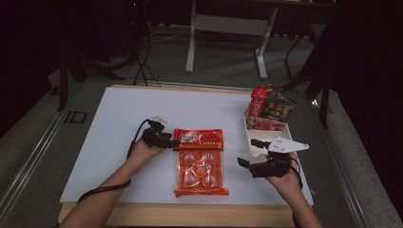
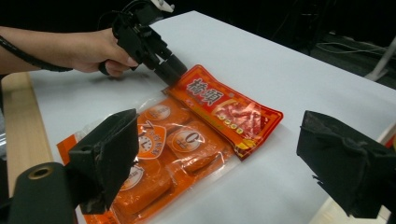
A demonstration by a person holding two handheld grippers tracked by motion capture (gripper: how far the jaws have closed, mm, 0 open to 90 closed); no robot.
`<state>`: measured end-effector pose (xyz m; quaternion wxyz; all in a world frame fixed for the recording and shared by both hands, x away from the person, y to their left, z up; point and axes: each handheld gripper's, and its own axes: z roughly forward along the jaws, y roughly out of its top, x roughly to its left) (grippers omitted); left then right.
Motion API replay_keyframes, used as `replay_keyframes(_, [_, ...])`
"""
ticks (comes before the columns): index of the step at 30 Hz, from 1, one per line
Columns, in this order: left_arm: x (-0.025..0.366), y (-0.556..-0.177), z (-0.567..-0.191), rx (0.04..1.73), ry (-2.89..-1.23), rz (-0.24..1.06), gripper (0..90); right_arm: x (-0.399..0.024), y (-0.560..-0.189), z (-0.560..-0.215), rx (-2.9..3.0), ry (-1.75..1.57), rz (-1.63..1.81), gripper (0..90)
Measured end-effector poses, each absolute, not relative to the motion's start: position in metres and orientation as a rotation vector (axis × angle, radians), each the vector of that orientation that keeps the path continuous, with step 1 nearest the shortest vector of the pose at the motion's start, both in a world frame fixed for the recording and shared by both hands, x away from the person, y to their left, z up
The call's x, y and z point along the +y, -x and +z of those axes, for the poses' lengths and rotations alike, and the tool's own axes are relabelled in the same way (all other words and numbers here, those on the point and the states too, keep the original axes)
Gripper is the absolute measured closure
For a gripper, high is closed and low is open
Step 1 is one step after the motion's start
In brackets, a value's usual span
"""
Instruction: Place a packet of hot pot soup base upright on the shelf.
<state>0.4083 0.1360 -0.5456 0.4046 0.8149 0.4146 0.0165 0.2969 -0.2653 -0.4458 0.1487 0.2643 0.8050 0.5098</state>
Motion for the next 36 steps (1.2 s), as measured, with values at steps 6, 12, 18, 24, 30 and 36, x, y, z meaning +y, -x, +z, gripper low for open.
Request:
replay_keyframes(6, [0.130,-0.410,-0.549,1.032,-2.055,0.023,48.6,-0.267,-0.297,-0.445,2.311,-0.772,1.466,14.0])
replay_keyframes(12, [0.117,-0.409,-0.549,0.984,-2.090,0.012,60.6,-0.267,-0.297,-0.445,2.311,-0.774,1.466,14.6])
replay_keyframes(18, [0.110,-0.410,-0.548,0.976,-2.097,0.007,70.3,-0.267,-0.298,-0.446,2.317,-0.777,1.468,14.6])
replay_keyframes(24, [0.101,-0.409,-0.548,0.954,-2.115,-0.005,80.2,-0.266,-0.298,-0.446,2.322,-0.772,1.464,14.6])
replay_keyframes(30, [0.098,-0.409,-0.545,0.950,-2.133,0.005,88.7,-0.265,-0.298,-0.446,2.330,-0.774,1.465,14.6])
replay_keyframes(36, [0.100,-0.408,-0.540,0.958,-2.112,0.004,89.1,-0.266,-0.299,-0.448,2.337,-0.786,1.460,14.8])
